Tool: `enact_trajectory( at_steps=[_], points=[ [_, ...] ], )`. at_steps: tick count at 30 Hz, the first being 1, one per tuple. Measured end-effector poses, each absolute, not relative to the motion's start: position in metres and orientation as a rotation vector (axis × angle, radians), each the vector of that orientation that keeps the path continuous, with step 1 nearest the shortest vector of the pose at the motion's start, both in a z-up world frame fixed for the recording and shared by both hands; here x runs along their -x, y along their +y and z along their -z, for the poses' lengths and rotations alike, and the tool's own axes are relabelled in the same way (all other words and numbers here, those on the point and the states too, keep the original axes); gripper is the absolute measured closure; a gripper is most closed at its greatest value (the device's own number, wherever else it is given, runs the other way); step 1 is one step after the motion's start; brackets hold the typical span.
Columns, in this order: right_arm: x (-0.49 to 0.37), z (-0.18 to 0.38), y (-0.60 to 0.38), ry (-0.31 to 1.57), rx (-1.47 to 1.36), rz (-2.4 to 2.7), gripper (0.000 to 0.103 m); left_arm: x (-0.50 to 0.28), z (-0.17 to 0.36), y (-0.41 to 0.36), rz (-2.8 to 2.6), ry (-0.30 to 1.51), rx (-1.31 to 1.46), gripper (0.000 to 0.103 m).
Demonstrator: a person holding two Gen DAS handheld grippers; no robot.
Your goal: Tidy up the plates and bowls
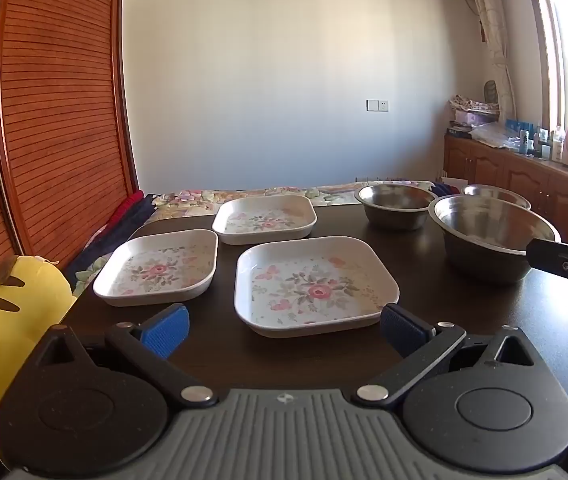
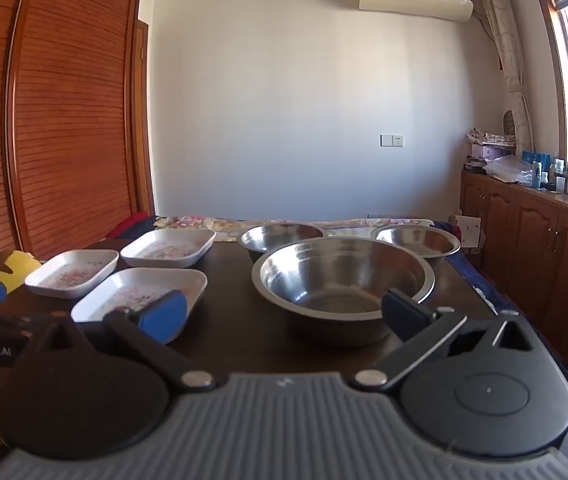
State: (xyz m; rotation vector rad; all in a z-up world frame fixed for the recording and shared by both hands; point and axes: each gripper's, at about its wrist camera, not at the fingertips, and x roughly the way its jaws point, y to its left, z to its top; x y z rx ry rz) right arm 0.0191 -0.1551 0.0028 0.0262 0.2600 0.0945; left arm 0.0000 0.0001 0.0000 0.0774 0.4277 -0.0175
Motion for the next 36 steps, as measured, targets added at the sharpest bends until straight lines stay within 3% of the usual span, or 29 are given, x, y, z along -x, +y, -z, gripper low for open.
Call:
enact_trajectory(
  at_steps=[36],
  points=[
    [-0.018,0.0,-0.16,0.272,-0.031,-0.077,0.0,0.0,-0.01,0.005,0.013,0.404,-0.073,0.001]
  ],
)
